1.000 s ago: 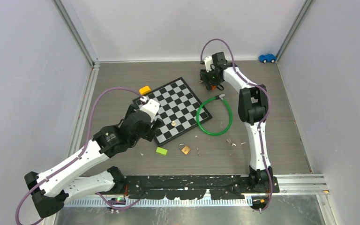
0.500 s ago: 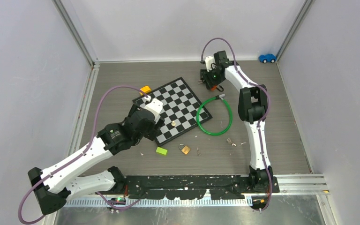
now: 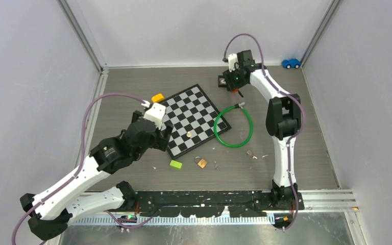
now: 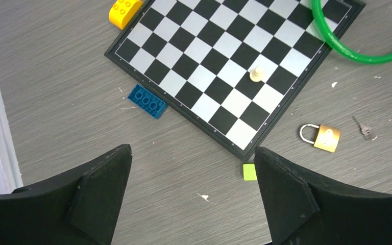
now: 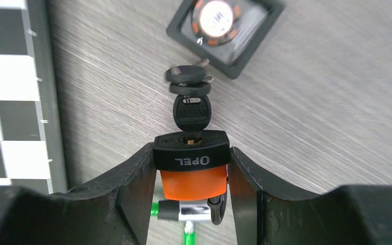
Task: Lock with the key
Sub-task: Pick up the lock from the center of the board.
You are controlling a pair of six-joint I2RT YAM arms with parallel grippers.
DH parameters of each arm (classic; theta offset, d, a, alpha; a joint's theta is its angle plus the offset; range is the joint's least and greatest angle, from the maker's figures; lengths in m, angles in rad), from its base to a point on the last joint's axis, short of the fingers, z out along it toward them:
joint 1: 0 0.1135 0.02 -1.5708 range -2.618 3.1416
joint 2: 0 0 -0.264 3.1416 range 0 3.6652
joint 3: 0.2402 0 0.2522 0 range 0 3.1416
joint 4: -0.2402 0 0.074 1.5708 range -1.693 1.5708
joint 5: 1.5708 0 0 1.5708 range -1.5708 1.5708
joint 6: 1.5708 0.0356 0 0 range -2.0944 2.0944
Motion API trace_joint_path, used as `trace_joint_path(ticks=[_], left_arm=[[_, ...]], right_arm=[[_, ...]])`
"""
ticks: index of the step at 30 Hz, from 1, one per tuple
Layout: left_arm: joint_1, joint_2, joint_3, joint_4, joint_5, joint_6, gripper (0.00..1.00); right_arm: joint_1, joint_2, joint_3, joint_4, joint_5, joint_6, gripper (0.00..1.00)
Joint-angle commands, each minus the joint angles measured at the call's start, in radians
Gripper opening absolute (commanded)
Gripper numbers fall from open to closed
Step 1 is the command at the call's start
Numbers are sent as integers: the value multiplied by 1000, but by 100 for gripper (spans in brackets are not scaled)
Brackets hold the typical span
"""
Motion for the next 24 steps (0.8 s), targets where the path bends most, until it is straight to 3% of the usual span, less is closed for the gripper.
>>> trace_joint_path(ticks=[1,8,17,20,24], left_arm=[[4,-70,23,-4,4,-81,95],[4,-145,-15,104,37,-130,100],[4,-164,-71,295,133,-131,100],[4,-180,-144,441,201,-152,100],[4,-223,-298,757,312,-167,99]], right_arm=[[4,-265,-8,156,33,69,8],[6,-485,-178,284,71,281,0],[23,-817,-519,491,-82,716,0],[33,-903,-595,552,-141,876,0],[76,-999,-653,599,-163,991,0]])
